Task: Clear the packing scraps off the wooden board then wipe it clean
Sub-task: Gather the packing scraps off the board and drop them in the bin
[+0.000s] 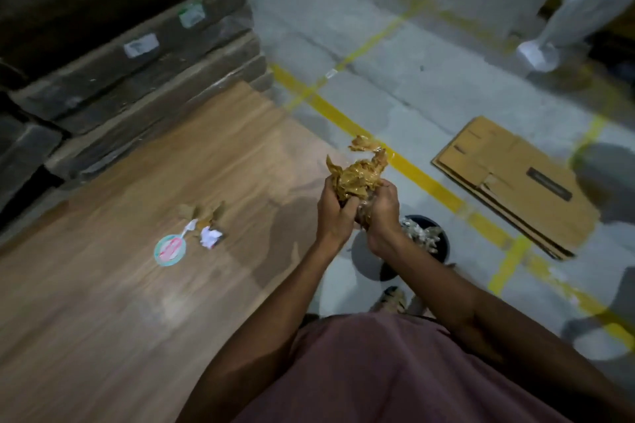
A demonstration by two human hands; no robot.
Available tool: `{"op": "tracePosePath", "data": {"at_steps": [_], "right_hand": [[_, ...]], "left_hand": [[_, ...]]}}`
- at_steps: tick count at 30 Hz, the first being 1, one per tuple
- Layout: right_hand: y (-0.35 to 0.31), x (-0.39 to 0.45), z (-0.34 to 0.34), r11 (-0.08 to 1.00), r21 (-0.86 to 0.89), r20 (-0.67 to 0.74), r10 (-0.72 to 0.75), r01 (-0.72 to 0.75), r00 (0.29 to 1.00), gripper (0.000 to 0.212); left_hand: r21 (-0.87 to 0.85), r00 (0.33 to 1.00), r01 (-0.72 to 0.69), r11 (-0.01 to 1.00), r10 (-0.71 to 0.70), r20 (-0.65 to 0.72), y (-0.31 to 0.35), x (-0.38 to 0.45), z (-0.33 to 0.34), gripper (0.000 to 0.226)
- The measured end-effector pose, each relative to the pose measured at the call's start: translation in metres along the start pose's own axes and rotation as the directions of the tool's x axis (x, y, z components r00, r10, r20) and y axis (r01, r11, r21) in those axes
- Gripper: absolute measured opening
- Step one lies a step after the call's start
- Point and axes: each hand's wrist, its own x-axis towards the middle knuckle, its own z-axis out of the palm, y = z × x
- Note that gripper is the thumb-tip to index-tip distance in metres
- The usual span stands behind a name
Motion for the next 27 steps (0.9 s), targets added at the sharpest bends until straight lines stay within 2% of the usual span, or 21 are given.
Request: {"op": "tracePosePath", "data": {"at_steps": [3, 7, 10, 13, 16, 20, 22, 24, 25, 27], "right_hand": [[-0.007, 0.051, -0.063, 0.999, 0.017, -0.095, 0.048, -0.046, 0.994, 0.042], [0.022, 0.139, -0.153, 0.981, 0.021, -0.136, 0.193, -0.192, 0.972, 0.05], [0.002, 0.142, -0.187, 0.973, 0.055, -0.238, 0.232, -0.226, 0.943, 0.041], [0.005, 0.173, -0.216, 0.966, 0.09, -0.256, 0.256, -0.241, 0.932, 0.036], [0.037, 0.22, -0.245, 0.953, 0.097, -0.294, 0.303, -0.287, 0.907, 0.034], [0.101, 0.279, -0.278, 0.936, 0.143, -0.386, 0.351, -0.32, 0.853, 0.033], [0.138, 0.313, -0.292, 0.928, 0.148, -0.39, 0.372, -0.341, 0.842, 0.03], [0.175, 0.345, -0.302, 0.915, 0.166, -0.383, 0.404, -0.368, 0.831, 0.024], [0.192, 0.359, -0.307, 0.909, 0.171, -0.385, 0.416, -0.38, 0.824, 0.021], [0.225, 0.385, -0.318, 0.899, 0.194, -0.356, 0.437, -0.393, 0.826, 0.025]], "left_hand": [[0.026, 0.994, 0.069, 0.997, -0.071, 0.078, 0.002, 0.011, 0.073, 0.043], [0.08, 0.943, 0.222, 0.972, -0.235, 0.235, -0.013, 0.031, 0.164, 0.059], [0.037, 0.862, 0.431, 0.902, -0.423, 0.279, -0.037, 0.037, 0.216, 0.047], [0.011, 0.798, 0.548, 0.836, -0.527, 0.291, -0.071, 0.053, 0.255, 0.035], [0.056, 0.745, 0.614, 0.787, -0.602, 0.288, -0.121, 0.073, 0.295, 0.044], [0.143, 0.657, 0.668, 0.73, -0.669, 0.349, -0.206, 0.105, 0.339, 0.062], [0.172, 0.644, 0.68, 0.713, -0.693, 0.325, -0.255, 0.121, 0.359, 0.068], [0.189, 0.621, 0.715, 0.673, -0.736, 0.269, -0.299, 0.13, 0.373, 0.083], [0.19, 0.604, 0.736, 0.65, -0.757, 0.249, -0.318, 0.134, 0.379, 0.083], [0.175, 0.608, 0.745, 0.644, -0.763, 0.221, -0.351, 0.142, 0.391, 0.068]]}}
